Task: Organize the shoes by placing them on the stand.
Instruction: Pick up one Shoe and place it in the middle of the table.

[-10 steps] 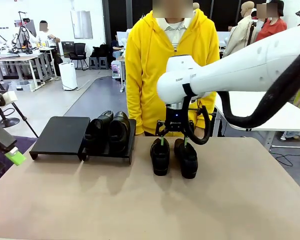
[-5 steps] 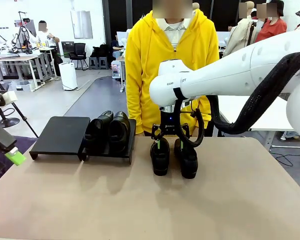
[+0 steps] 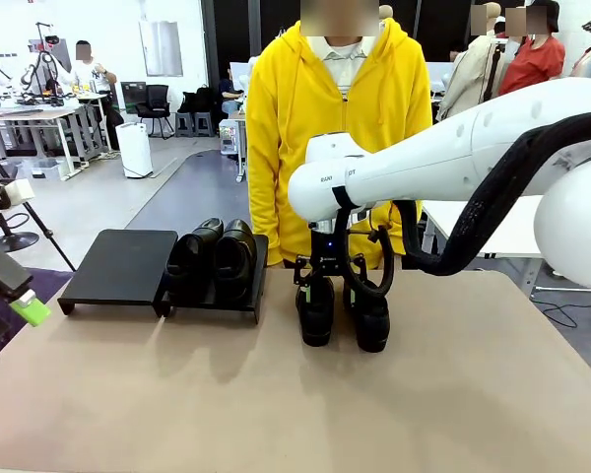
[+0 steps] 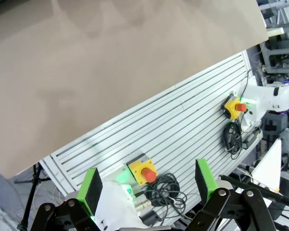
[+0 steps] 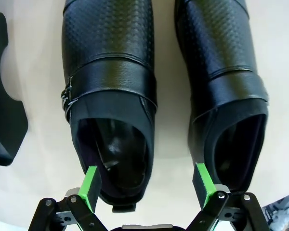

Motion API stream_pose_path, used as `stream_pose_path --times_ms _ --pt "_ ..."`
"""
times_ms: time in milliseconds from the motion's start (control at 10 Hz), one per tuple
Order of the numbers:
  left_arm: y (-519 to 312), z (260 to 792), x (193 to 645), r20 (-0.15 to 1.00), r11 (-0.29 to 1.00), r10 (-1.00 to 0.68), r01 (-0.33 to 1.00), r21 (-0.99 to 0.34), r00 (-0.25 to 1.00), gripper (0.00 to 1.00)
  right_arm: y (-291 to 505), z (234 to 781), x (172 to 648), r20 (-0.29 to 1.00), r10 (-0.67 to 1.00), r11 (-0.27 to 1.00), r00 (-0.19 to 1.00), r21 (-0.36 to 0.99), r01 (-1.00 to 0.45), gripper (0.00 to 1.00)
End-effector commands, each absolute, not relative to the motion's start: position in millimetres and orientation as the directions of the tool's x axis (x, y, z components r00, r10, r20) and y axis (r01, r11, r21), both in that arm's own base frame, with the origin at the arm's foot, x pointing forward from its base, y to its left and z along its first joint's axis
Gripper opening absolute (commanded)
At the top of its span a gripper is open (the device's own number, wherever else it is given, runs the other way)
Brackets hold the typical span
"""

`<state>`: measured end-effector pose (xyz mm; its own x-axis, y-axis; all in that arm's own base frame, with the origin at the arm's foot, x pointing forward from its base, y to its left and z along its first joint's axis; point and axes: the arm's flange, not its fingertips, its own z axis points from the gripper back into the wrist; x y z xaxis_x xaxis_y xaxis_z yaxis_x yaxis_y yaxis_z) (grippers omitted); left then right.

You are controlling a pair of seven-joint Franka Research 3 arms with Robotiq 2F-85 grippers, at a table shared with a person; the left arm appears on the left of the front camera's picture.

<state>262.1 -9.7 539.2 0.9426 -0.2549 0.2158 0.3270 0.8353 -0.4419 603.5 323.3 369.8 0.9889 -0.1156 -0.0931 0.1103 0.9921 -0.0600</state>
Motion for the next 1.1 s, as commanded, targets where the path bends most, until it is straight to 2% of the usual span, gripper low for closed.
stream_pose_path --times_ms 0,400,500,600,700,1000 --pt "-8 541 262 0.218 0.825 -0.259 0.333 -0.456 0.941 1.00 337 368 612 -0.104 -0.151 0.986 0.983 -0.091 0.142 1.00" --pt "-8 541 262 0.218 0.825 -0.259 0.333 -0.456 0.941 1.00 340 357 616 -0.123 -0.182 0.981 0.976 -0.096 0.170 1.00" --pt "-8 541 262 0.218 0.825 -0.259 0.333 -0.456 0.941 1.00 340 355 616 -0.131 -0.181 0.982 0.975 -0.087 0.170 0.86" --pt "-8 541 262 0.218 0.825 -0.259 0.333 -0.456 0.941 1.00 340 354 616 -0.138 -0.179 0.982 0.974 -0.082 0.169 0.28" --pt "-8 541 262 0.218 0.825 -0.259 0.333 -0.456 0.941 1.00 340 355 615 -0.145 -0.177 0.983 0.973 -0.079 0.167 0.00" --pt "-8 541 262 0.218 0.825 -0.259 0.333 -0.456 0.941 1.00 337 355 613 -0.146 -0.181 0.982 0.973 -0.071 0.173 0.00"
